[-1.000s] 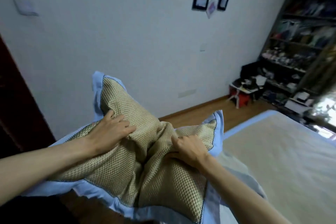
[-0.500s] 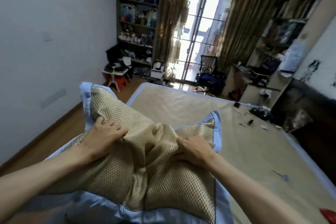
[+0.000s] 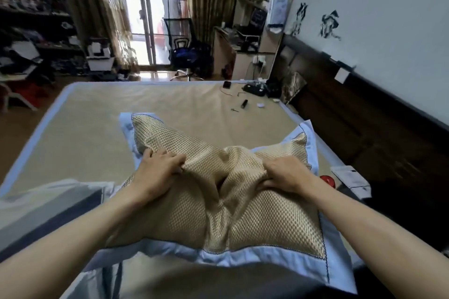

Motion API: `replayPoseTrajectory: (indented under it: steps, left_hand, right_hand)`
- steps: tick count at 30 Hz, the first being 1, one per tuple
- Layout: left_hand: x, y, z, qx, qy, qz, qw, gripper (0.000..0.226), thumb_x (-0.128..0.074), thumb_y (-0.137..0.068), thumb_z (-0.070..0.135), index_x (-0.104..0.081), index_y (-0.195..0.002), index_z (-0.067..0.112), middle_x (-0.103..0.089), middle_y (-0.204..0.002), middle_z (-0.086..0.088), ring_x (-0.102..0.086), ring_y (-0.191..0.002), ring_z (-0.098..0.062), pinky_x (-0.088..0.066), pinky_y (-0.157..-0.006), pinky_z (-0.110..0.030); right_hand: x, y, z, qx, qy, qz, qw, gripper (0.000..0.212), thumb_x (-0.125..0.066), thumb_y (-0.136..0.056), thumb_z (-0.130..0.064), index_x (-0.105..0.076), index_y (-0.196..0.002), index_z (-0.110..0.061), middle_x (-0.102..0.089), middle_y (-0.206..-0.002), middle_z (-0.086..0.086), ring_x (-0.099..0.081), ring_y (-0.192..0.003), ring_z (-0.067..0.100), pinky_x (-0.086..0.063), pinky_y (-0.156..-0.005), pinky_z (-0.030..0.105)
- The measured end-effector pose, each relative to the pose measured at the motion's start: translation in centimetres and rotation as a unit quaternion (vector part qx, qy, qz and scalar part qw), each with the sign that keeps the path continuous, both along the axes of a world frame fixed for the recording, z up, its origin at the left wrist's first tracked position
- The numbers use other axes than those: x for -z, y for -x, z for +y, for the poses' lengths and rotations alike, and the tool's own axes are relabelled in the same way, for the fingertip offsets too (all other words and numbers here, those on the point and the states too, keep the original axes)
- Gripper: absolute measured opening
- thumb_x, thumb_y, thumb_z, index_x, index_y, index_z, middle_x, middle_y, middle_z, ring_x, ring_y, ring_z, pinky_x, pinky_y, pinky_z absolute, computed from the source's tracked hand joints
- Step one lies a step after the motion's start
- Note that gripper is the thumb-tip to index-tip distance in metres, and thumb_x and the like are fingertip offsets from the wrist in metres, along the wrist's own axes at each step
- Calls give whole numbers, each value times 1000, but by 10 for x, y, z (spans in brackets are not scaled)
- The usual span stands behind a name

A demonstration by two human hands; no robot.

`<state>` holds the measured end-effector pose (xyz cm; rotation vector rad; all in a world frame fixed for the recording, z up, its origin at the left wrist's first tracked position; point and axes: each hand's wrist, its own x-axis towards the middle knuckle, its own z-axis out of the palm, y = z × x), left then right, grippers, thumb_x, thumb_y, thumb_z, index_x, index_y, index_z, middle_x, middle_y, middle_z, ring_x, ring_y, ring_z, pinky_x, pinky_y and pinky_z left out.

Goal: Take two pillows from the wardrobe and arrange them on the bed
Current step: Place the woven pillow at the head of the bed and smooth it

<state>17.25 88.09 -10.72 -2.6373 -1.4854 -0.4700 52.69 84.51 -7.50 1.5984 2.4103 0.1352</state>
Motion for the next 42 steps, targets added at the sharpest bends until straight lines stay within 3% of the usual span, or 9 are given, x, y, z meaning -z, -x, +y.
replayPoseTrajectory:
  steps: [4,12,20,26,30,35,38,42]
  left_hand:
    - [15,-94,27,8,47,-8,999,13,-62,-82,26,-49,-85,29,-67,-87,7,-52,-86,-23,-20,-70,-38]
    - [10,-207,109,87,41,18,995,16,-64,-78,26,-50,-85,29,-65,-87,11,-49,-82,-21,-21,-67,-38]
    - [1,-293,237,147,27,42,988,10,-58,-85,33,-51,-92,31,-65,-98,14,-48,-91,-18,-27,-74,-40]
    - [21,-350,379,191,18,29,981,14,-58,-88,33,-58,-102,33,-66,-105,13,-49,-95,-19,-32,-82,-42]
    - [33,-370,450,195,43,40,979,12,-55,-89,36,-55,-101,33,-66,-108,14,-48,-96,-20,-28,-83,-43]
    - [22,-403,504,210,61,40,975,12,-56,-91,39,-55,-101,34,-66,-109,13,-49,-99,-20,-30,-87,-44]
    - [15,-436,526,226,56,67,970,13,-55,-90,43,-54,-101,36,-66,-106,13,-49,-98,-21,-31,-84,-44]
    - [31,-486,541,232,44,90,968,13,-59,-88,42,-52,-97,38,-65,-100,14,-48,-91,-18,-31,-74,-41]
  right_hand:
    - [9,-94,14,34,15,-10,999,64,-53,-82,-77,-53,-105,-17,-71,-109,2,-66,-98,27,-54,-81,43]
    - [12,-207,35,118,18,36,992,66,-55,-79,-78,-57,-107,-18,-71,-111,2,-66,-99,25,-48,-79,39]
    - [14,-274,95,216,-12,56,975,64,-57,-75,-79,-57,-100,-20,-72,-105,-1,-66,-95,23,-50,-76,40]
    - [36,-310,188,286,-18,49,957,65,-56,-75,-81,-52,-98,-20,-71,-99,2,-66,-93,24,-46,-72,39]
    - [41,-335,246,322,0,36,946,66,-53,-75,-83,-53,-98,-21,-69,-98,-1,-65,-91,21,-51,-76,39]
    - [47,-366,291,339,-16,65,938,64,-55,-75,-82,-54,-95,-22,-69,-95,-4,-65,-87,18,-48,-73,37]
    - [56,-387,302,356,4,94,930,65,-56,-75,-82,-54,-94,-20,-69,-93,-3,-66,-87,20,-51,-73,38]
    - [72,-432,313,353,19,115,928,67,-56,-72,-85,-50,-90,-20,-68,-89,-2,-66,-84,21,-40,-63,36]
